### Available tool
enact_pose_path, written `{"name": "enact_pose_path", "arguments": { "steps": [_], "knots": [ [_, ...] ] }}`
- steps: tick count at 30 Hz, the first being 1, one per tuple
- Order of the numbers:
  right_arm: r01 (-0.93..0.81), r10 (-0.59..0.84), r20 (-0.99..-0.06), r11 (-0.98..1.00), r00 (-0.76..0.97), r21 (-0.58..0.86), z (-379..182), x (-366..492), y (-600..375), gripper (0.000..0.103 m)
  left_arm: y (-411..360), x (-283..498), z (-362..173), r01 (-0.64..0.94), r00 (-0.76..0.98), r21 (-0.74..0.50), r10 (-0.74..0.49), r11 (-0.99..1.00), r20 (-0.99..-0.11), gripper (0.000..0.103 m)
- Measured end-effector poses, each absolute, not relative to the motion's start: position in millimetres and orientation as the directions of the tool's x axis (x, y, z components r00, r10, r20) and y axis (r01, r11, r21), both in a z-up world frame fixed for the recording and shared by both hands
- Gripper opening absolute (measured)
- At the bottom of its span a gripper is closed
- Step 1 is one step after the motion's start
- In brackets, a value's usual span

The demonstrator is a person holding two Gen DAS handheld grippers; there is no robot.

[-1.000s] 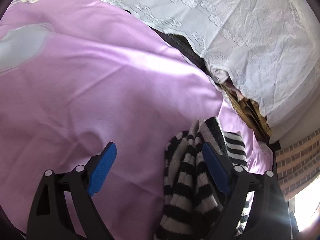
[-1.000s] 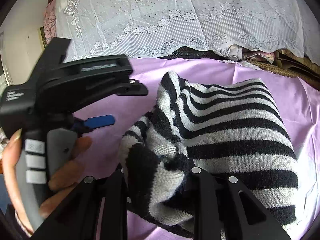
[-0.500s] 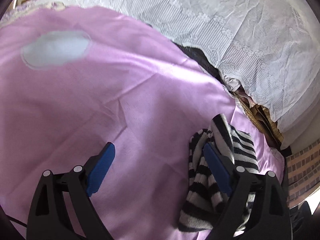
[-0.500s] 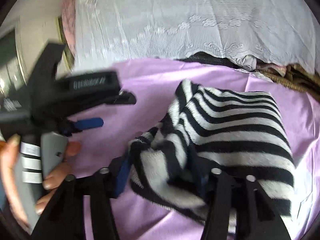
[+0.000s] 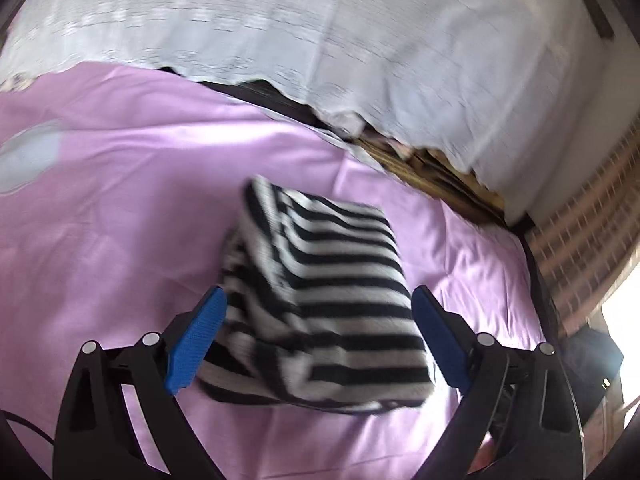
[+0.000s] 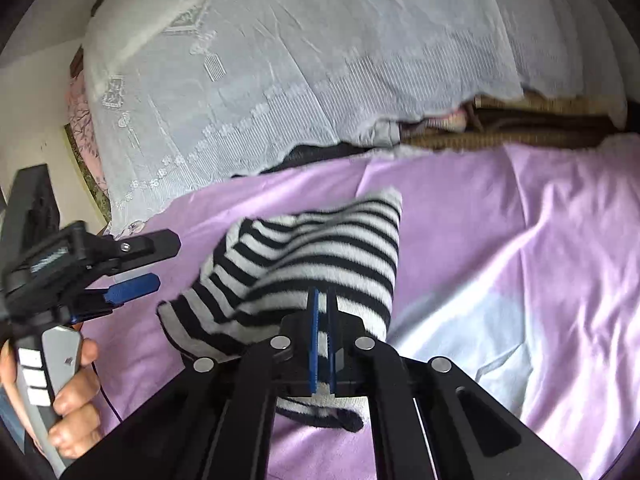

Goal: Fold small clothes

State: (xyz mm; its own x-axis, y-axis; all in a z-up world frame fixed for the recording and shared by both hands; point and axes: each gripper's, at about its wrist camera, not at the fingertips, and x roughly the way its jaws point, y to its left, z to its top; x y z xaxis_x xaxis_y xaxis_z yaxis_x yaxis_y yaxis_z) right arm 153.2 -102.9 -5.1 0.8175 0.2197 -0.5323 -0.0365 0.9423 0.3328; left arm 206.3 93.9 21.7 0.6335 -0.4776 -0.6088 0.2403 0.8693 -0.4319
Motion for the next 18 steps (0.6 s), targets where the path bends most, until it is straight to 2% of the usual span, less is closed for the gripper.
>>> {"name": "enact_pose_path", "arguments": {
  "steps": [3, 8, 9, 11, 15, 18],
  "knots": [
    [-0.068, 0.26, -0.565, 0.939, 0.783, 0.337, -18.5, 156.0, -86.3, 0.004, 82.1, 205.8, 10.0, 0.24, 0.637, -0.367, -0.431, 0.899, -0.639, 0.091],
    [-0.071, 0.245, -0.594, 0.951, 0.766, 0.301, -32.7, 159.1, -67.4, 0.004, 96.8, 237.3, -42.6, 0.063, 0.586, -0.235, -0.227, 0.97, -0.778, 0.091],
    [-0.084, 0.262, -0.604, 0.948, 0.753, 0.307, -36.1, 160.1, -64.1, 0.004, 106.9, 245.6, -59.6, 0.03, 0.554, -0.264, -0.236, 0.964, -0.798, 0.099],
    [-0.092, 0.272, -0.619, 0.947, 0.736, 0.307, -42.3, 161.1, -58.1, 0.005, 122.9, 250.9, -70.6, 0.023, 0.533, -0.355, -0.312, 0.935, -0.787, 0.099],
    [-0.087, 0.277, -0.636, 0.946, 0.72, 0.314, -50.5, 163.3, -60.9, 0.002, 121.6, 244.8, -71.0, 0.061, 0.567, -0.307, -0.286, 0.95, -0.772, 0.099],
    [-0.093, 0.292, -0.638, 0.941, 0.712, 0.327, -53.9, 162.7, -63.7, 0.0, 126.4, 241.1, -71.6, 0.069, 0.577, -0.316, -0.296, 0.946, -0.761, 0.099]
  ]
}}
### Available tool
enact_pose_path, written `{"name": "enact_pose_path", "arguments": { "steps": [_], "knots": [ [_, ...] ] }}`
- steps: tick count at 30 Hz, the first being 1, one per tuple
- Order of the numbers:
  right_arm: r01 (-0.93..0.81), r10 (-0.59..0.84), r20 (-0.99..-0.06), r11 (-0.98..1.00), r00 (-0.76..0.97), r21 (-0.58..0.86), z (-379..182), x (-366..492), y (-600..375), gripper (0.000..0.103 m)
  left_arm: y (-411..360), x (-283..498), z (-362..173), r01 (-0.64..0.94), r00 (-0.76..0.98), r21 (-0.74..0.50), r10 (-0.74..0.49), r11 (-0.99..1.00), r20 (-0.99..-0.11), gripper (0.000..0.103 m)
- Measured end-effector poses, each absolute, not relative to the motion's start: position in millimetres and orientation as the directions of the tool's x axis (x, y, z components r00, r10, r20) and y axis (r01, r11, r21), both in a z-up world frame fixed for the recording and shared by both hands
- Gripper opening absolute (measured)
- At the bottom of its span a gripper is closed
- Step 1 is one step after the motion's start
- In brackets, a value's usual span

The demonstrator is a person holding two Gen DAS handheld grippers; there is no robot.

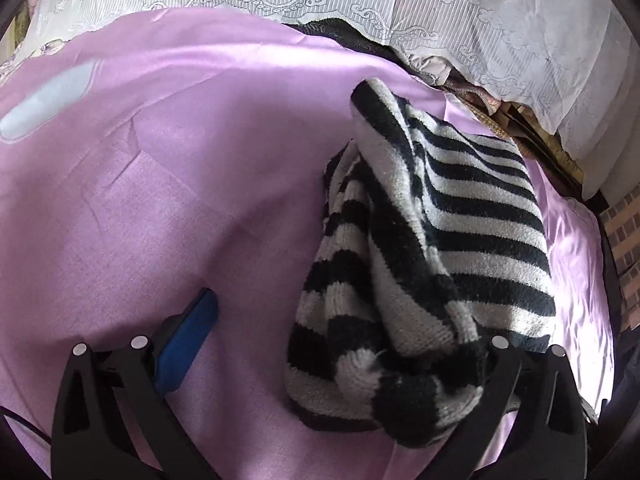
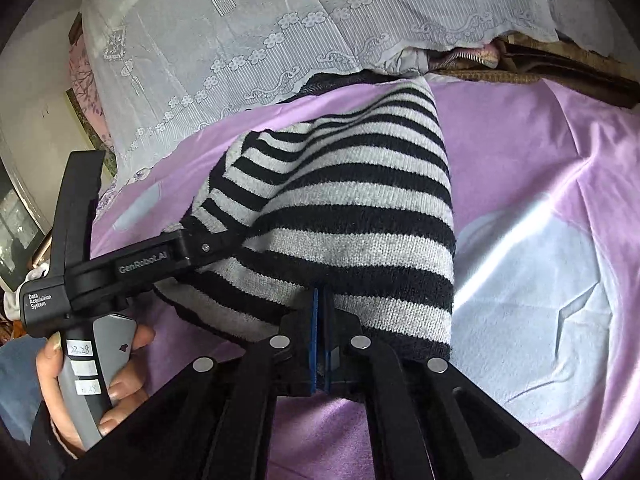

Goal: Fold small clothes

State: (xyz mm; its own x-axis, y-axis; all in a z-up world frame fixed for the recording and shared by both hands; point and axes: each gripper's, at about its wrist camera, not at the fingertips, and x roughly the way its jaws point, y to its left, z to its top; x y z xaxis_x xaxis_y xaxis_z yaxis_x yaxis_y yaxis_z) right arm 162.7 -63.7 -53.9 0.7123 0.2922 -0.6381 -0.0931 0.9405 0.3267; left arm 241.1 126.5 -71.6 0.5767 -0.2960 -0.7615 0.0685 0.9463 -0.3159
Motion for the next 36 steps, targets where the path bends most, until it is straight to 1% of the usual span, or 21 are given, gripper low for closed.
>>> {"name": "enact_pose_path", "arguments": {
  "steps": [4, 11, 19, 22, 27, 36],
  "knots": [
    [-0.101, 0.287, -0.641, 0.945, 0.711, 0.312, -54.7, 157.6, -61.4, 0.0, 135.7, 234.0, -69.2, 0.054, 0.598, -0.348, -0.309, 0.936, -0.74, 0.099],
    [-0.104, 0.299, -0.636, 0.94, 0.711, 0.325, -55.0, 155.2, -63.8, 0.0, 136.1, 219.2, -61.0, 0.053, 0.638, -0.341, -0.295, 0.939, -0.711, 0.099],
    [-0.106, 0.304, -0.633, 0.938, 0.712, 0.331, -55.1, 155.6, -65.1, 0.0, 114.4, 196.5, -39.0, 0.029, 0.739, -0.126, -0.106, 0.992, -0.666, 0.099],
    [-0.106, 0.307, -0.631, 0.936, 0.712, 0.336, -55.0, 155.2, -65.2, 0.0, 111.2, 193.2, -32.9, 0.022, 0.759, -0.094, -0.078, 0.995, -0.647, 0.099],
    [-0.107, 0.309, -0.63, 0.935, 0.712, 0.338, -54.7, 155.5, -66.0, 0.0, 117.9, 190.2, -24.8, 0.009, 0.778, -0.115, -0.079, 0.993, -0.623, 0.099],
    [-0.107, 0.308, -0.63, 0.935, 0.713, 0.337, -54.7, 155.6, -65.5, 0.0, 121.3, 202.7, -40.5, -0.01, 0.734, -0.132, -0.082, 0.991, -0.674, 0.099]
  ]
}}
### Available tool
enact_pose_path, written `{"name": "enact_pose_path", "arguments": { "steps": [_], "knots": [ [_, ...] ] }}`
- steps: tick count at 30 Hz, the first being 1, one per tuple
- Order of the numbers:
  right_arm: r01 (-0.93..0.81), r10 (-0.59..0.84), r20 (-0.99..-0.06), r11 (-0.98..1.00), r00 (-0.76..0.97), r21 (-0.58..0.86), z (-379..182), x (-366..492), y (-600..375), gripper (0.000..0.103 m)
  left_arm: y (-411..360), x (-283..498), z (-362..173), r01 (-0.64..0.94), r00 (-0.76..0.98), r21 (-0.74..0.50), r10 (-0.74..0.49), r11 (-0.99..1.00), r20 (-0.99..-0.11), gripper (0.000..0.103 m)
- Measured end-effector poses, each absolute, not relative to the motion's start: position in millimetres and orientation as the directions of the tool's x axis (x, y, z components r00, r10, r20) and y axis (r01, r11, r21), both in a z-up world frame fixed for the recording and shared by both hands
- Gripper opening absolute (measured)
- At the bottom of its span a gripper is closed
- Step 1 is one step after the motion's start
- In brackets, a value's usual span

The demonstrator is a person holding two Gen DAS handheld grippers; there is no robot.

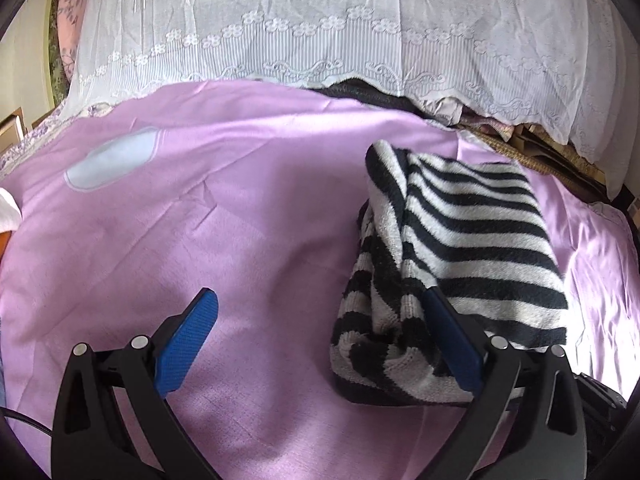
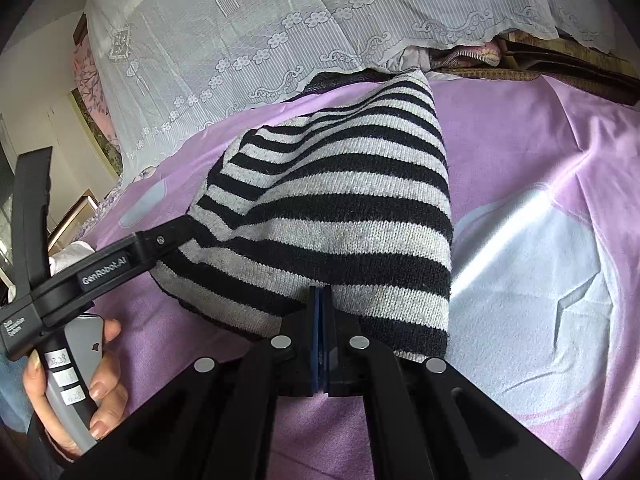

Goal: Fold small clothes

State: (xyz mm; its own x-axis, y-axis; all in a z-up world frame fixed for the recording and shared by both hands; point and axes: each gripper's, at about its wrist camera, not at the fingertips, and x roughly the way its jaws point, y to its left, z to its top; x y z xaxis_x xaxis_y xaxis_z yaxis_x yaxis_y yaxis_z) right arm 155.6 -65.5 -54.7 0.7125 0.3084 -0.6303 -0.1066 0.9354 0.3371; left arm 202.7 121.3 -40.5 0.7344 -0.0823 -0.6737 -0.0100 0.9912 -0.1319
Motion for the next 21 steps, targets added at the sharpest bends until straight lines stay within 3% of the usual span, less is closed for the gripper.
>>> {"name": "enact_pose_path", "arguments": {
  "steps": [7, 11, 16, 18, 19, 20, 21],
  "knots": [
    [-0.108, 0.295, -0.634, 0.942, 0.714, 0.317, -52.3, 155.9, -62.5, 0.0, 130.3, 212.6, -55.1, -0.021, 0.688, -0.193, -0.126, 0.981, -0.714, 0.099],
    [-0.11, 0.311, -0.629, 0.935, 0.713, 0.337, -51.0, 156.0, -64.1, 0.0, 125.5, 208.3, -53.4, -0.022, 0.703, -0.162, -0.1, 0.987, -0.704, 0.099],
    [-0.128, 0.326, -0.603, 0.929, 0.728, 0.348, -37.8, 154.0, -70.0, 0.006, 126.4, 207.0, -50.8, -0.018, 0.704, -0.176, -0.113, 0.984, -0.702, 0.099],
    [-0.132, 0.341, -0.575, 0.918, 0.744, 0.374, -30.5, 152.6, -78.0, 0.025, 131.8, 206.5, -47.2, 0.005, 0.696, -0.238, -0.174, 0.971, -0.697, 0.098],
    [-0.131, 0.347, -0.552, 0.91, 0.758, 0.393, -25.7, 151.1, -84.5, 0.043, 136.6, 206.3, -44.1, 0.032, 0.688, -0.302, -0.241, 0.953, -0.684, 0.098],
    [-0.123, 0.34, -0.537, 0.909, 0.772, 0.399, -21.9, 149.7, -89.6, 0.054, 141.4, 206.1, -41.3, 0.063, 0.679, -0.376, -0.316, 0.925, -0.663, 0.098],
    [-0.107, 0.321, -0.523, 0.911, 0.79, 0.398, -16.7, 148.6, -96.3, 0.057, 144.8, 206.4, -39.8, 0.084, 0.67, -0.428, -0.369, 0.9, -0.644, 0.098]
  ]
}}
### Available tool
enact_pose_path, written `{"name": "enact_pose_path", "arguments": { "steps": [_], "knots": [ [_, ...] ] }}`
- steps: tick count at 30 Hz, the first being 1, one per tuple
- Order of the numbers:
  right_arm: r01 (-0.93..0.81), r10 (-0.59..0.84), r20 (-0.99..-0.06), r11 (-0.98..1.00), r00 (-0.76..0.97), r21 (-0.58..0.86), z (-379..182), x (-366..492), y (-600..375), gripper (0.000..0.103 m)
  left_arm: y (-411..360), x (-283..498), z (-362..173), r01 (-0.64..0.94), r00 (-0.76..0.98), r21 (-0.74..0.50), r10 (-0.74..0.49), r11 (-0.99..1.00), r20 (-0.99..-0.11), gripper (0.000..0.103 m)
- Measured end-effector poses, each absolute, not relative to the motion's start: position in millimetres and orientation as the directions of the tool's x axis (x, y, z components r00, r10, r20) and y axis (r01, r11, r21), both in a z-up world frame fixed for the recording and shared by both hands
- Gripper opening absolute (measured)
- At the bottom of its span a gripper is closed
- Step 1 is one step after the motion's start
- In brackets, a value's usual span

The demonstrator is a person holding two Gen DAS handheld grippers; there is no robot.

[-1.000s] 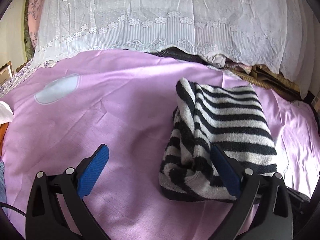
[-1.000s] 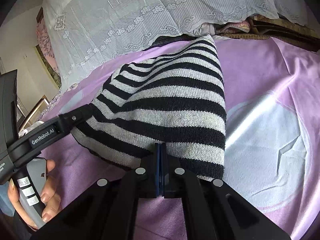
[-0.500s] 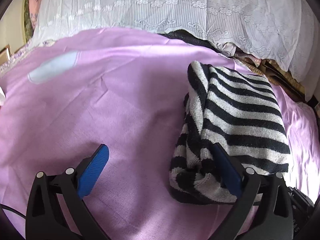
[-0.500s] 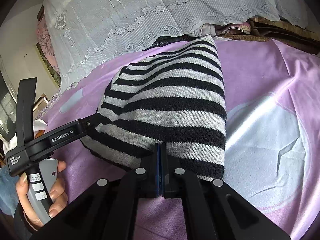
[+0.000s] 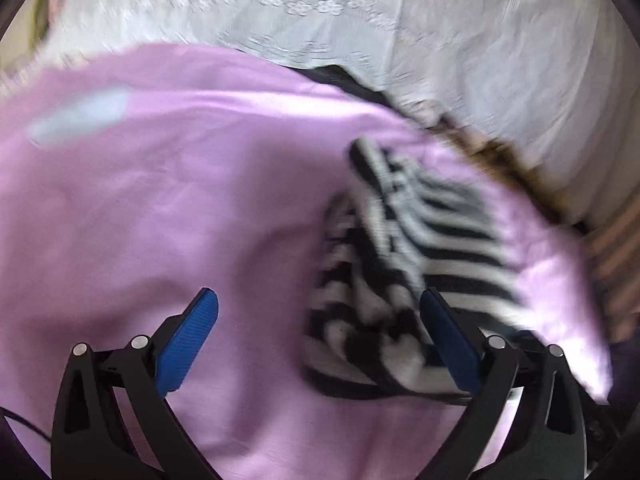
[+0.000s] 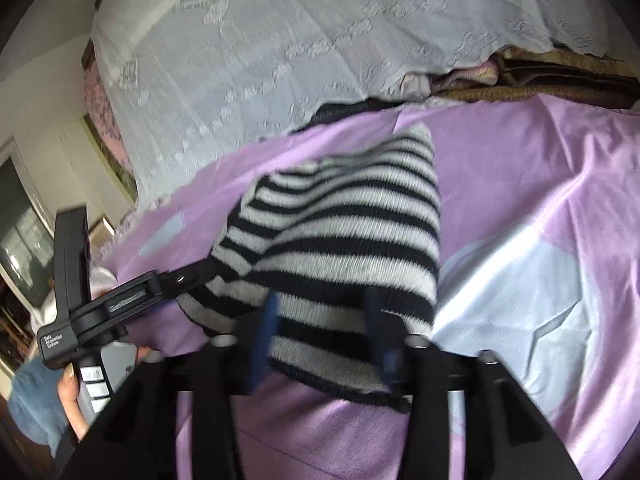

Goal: Fold small clothes

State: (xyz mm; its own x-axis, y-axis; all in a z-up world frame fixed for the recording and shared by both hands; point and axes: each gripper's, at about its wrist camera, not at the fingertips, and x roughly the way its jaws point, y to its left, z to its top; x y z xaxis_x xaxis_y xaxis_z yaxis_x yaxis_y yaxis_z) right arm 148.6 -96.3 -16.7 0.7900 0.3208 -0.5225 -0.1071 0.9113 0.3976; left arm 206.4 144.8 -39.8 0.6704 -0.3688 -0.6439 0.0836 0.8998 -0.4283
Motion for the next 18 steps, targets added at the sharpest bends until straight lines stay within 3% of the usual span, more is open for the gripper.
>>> {"name": "enact_pose_path", "arguments": {
  "steps": [5, 13, 14, 18],
  "knots": [
    [-0.064, 0.35, -0.479, 0.854, 0.805, 0.516, -9.8, 163.0, -140.2, 0.061, 148.5, 219.1, -46.8, 0.114, 0.603, -0.577, -0.518, 0.809, -0.606, 0.098],
    [-0.01, 0.533, -0.478, 0.675, 0.698, 0.738, -62.9, 230.6, -164.9, 0.062, 116.5, 238.8, -66.3, 0.13, 0.517, -0.543, -0.524, 0.83, -0.677, 0.098],
    [-0.008, 0.55, -0.47, 0.656, 0.691, 0.755, -66.4, 237.6, -164.7, 0.068, 114.8, 240.0, -67.1, 0.133, 0.516, -0.539, -0.522, 0.832, -0.679, 0.098],
    [-0.011, 0.591, -0.434, 0.6, 0.68, 0.8, -77.4, 263.2, -164.4, 0.074, 106.8, 250.9, -69.7, 0.137, 0.525, -0.51, -0.498, 0.85, -0.69, 0.099]
  ]
}}
